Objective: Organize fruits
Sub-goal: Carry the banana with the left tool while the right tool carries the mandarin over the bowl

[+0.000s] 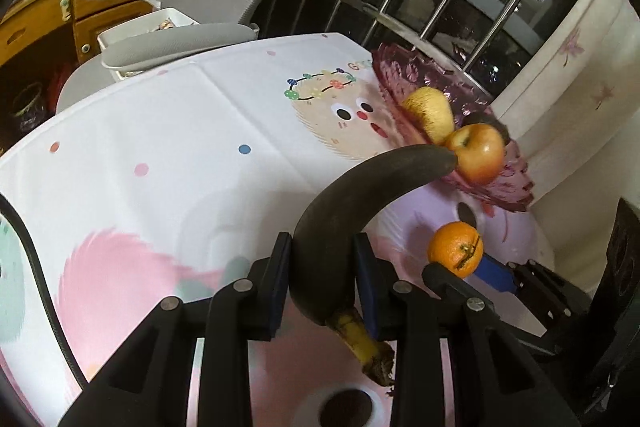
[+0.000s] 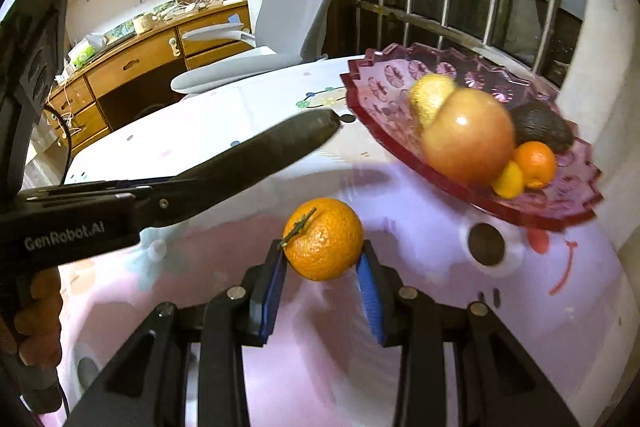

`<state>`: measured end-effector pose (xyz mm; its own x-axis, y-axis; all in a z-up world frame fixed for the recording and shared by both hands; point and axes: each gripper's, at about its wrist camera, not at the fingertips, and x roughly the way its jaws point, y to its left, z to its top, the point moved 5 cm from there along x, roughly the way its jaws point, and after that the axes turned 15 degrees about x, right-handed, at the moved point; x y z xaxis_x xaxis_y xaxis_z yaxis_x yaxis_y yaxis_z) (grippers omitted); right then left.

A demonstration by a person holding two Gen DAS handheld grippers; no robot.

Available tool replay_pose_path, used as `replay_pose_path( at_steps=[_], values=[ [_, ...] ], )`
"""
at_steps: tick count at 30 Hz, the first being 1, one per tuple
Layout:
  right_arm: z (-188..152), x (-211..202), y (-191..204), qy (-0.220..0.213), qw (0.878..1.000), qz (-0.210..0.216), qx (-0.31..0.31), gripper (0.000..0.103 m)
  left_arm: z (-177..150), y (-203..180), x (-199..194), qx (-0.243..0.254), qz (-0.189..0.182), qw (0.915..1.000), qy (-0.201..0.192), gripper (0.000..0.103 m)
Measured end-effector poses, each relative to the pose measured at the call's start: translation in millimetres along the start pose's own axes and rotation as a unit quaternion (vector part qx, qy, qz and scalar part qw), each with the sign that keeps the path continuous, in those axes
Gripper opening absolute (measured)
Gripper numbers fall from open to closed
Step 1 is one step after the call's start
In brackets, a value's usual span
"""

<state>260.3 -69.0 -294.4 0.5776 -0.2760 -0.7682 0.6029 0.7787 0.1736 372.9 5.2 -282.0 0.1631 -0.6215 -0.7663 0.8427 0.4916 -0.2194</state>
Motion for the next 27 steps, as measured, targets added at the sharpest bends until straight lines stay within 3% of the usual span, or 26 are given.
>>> replay_pose_path(
  at_steps=[8,14,27],
  values=[
    [9,-57,-12,-0.026,0.999,-0.018,0.015,0.036,7,-29,-46,-0.005,-0.002,0.9999,-0.013,0.029],
    [28,-93,-29,-0.036,0.999,-0.011,0.005,0.036,24,-54,-69,-0.012,0.035,0.9993,-0.006,0.029],
    [79,-87,-99,-0.006,0.997,0.049,-0.063,0.036,80,-106,-59,-0.092,0.113,0.9882,-0.046,0.029]
  ],
)
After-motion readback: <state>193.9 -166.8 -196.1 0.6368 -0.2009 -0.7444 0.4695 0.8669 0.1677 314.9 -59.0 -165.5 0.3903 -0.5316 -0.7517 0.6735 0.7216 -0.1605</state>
